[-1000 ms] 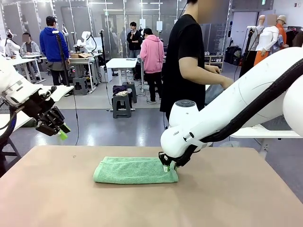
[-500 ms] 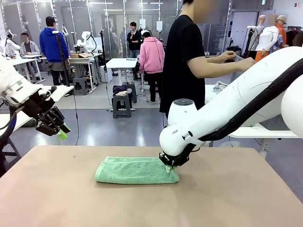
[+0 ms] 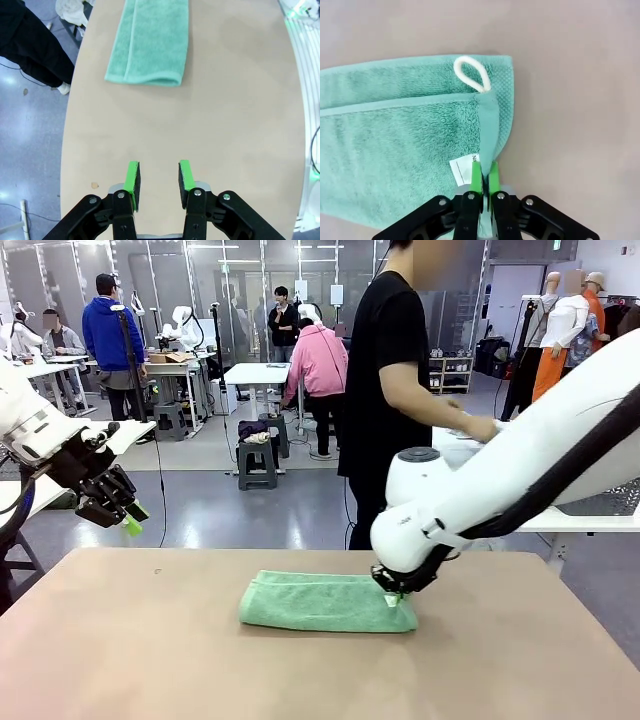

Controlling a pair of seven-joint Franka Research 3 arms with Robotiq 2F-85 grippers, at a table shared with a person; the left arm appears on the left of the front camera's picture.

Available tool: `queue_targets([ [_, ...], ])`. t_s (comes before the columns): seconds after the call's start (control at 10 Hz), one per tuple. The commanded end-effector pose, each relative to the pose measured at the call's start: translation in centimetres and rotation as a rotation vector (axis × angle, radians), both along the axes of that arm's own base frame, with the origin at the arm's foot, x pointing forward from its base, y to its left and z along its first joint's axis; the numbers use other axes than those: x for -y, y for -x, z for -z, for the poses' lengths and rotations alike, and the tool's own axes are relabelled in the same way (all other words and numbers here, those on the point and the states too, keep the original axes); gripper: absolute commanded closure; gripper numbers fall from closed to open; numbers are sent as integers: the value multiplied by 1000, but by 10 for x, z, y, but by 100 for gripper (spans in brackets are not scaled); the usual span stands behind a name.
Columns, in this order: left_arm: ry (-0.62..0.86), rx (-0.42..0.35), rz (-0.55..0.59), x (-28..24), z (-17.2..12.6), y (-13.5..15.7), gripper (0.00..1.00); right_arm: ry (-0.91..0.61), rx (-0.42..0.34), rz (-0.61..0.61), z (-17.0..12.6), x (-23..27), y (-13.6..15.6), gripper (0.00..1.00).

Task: Fold the towels and place them in the basket.
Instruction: When a person lays out a Towel with hook on the table, fold it in half twice.

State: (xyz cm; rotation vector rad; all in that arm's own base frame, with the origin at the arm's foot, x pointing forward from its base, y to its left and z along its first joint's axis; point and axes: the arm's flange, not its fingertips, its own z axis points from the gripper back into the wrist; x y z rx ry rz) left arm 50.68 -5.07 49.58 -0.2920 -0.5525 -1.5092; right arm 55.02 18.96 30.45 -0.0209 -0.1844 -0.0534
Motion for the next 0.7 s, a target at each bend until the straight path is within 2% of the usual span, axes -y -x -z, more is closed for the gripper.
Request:
queue_targets([
  [0.0,1,4,-1,0,-2,-1,58,25,42,-60,-15,21,17,100],
  [0.3,1,4,-1,0,-2,-1,58,49,111,-102,-50,6,13,100],
  [0.6,1,4,-1,0,-2,-1,58,118,132,-146,-96,-50,-1,100],
])
